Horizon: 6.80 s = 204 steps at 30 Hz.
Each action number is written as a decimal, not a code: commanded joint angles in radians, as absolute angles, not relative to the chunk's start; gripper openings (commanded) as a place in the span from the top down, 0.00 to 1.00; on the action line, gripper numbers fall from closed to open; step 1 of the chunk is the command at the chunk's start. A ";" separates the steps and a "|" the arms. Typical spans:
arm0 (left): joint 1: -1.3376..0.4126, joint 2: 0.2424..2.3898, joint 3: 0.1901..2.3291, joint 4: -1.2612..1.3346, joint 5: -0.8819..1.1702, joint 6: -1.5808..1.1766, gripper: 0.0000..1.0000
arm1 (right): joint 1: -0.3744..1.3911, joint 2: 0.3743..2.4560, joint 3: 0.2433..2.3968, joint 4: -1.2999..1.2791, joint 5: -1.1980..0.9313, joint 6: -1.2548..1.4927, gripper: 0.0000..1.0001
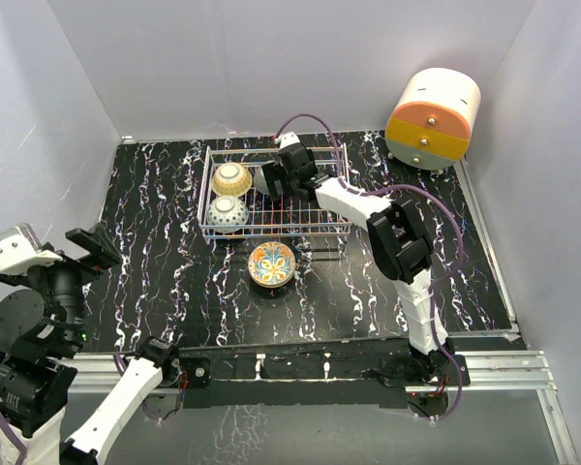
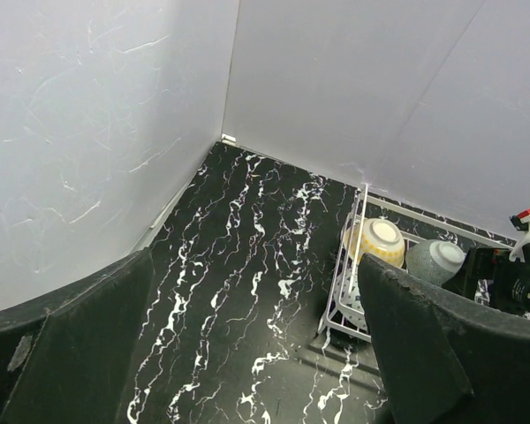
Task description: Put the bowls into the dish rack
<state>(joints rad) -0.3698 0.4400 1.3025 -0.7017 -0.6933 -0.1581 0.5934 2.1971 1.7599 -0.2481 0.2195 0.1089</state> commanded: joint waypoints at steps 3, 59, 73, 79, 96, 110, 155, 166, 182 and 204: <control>-0.374 0.470 1.292 -0.671 -0.711 -0.136 0.03 | 0.588 2.220 1.806 -0.105 0.171 0.109 0.00; -0.878 1.062 1.006 -0.318 -0.317 -0.343 0.23 | 0.207 1.193 1.089 -0.351 -0.070 0.349 0.00; -1.108 1.418 0.957 -0.198 -0.575 -0.402 0.27 | 0.135 1.172 1.024 -0.316 -0.145 0.359 0.00; -1.106 1.486 0.915 -0.082 -0.588 -0.374 0.35 | 0.119 1.171 1.023 -0.314 -0.163 0.355 0.00; -1.028 1.553 0.852 0.023 -0.500 -0.371 0.48 | 0.098 1.175 1.016 -0.301 -0.176 0.359 0.00; -1.006 1.570 0.827 0.054 -0.439 -0.395 0.61 | 0.089 1.160 0.999 -0.300 -0.173 0.359 0.00; -1.048 1.430 0.916 -0.067 -0.276 -0.391 1.00 | 0.079 1.167 0.985 -0.290 -0.190 0.363 0.00; -1.115 1.544 0.950 -0.043 -0.373 -0.390 1.00 | 0.079 1.157 0.973 -0.287 -0.181 0.358 0.00; -1.213 1.568 0.926 0.010 -0.503 -0.429 1.00 | 0.078 1.154 0.948 -0.275 -0.196 0.357 0.00; -1.259 1.611 0.898 0.023 -0.568 -0.485 0.87 | 0.077 1.144 0.940 -0.271 -0.207 0.359 0.00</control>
